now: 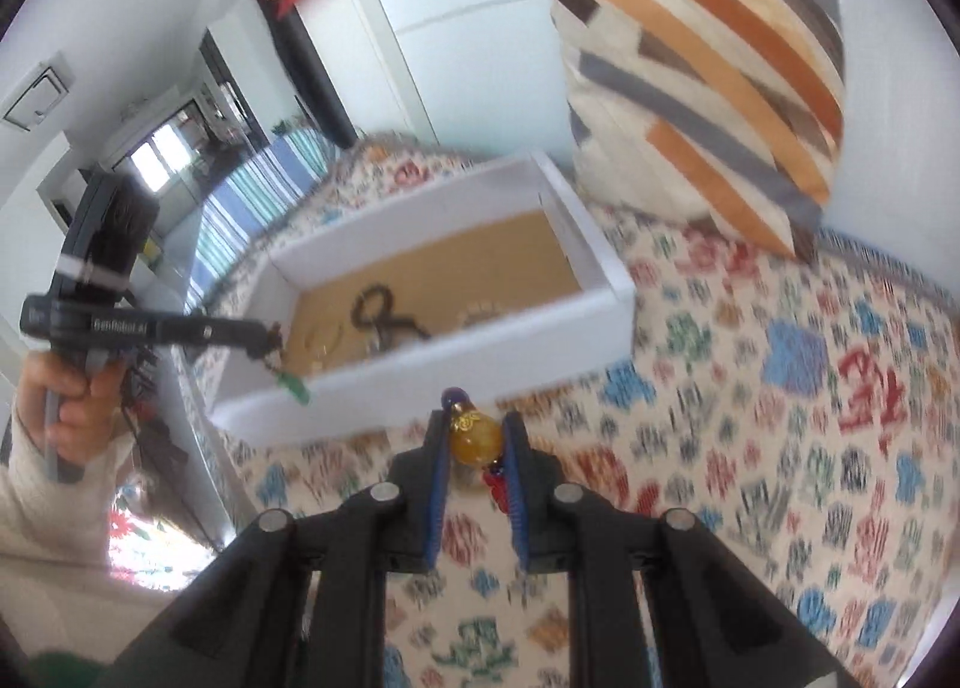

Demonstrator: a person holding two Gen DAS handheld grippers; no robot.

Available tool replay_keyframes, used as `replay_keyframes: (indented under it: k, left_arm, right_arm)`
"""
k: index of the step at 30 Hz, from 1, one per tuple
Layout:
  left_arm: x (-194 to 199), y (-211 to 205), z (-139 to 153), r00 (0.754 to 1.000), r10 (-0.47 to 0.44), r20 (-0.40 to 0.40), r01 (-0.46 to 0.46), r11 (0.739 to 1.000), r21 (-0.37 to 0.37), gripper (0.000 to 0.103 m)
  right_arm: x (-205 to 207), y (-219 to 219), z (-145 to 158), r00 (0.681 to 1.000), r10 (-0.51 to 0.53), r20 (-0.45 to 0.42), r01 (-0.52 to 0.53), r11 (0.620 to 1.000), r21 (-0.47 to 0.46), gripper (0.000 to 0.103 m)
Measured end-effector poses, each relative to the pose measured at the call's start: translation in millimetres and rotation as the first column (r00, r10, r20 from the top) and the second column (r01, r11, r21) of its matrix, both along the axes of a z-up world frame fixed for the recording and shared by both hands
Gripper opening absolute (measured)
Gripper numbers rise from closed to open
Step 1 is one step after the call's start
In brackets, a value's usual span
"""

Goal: Organize jewelry
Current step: 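Carry the wooden strand and red bracelet into the white box and open both tools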

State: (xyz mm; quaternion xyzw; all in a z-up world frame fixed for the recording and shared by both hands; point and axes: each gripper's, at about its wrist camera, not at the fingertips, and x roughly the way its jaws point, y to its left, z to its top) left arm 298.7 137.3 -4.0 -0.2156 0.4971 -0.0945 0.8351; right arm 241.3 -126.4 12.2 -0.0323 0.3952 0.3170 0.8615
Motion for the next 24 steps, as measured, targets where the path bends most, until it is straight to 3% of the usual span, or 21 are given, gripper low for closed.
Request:
replay_keyframes:
  k: [5, 10, 17, 24]
  left_arm:
    - [9.6, 49.4, -0.8, 0.994, 0.109, 0.005, -0.109, 0.993, 0.035, 0.008]
    - [29.3, 97.4, -22.6, 0.976, 0.217, -0.018, -0.214, 0.972, 0.099, 0.008]
    - [70.0, 142.3, -67.8, 0.946, 0.311, -0.092, -0.295, 0.943, 0.156, 0.008]
    - [100.1, 163.2, -103.2, 0.918, 0.37, -0.141, -0.339, 0.919, 0.202, 0.008]
  right_arm:
    - [44.1, 55.9, 24.9, 0.998, 0.041, 0.044, -0.042, 0.999, 0.029, 0.017]
    - [87.0, 112.5, 19.9, 0.998, 0.061, 0.03, -0.061, 0.998, -0.008, 0.017]
    - [153.6, 190.2, -21.9, 0.996, 0.084, -0.043, -0.088, 0.989, -0.121, 0.017]
    - [189.0, 222.7, -60.9, 0.995, 0.053, -0.085, -0.068, 0.98, -0.185, 0.018]
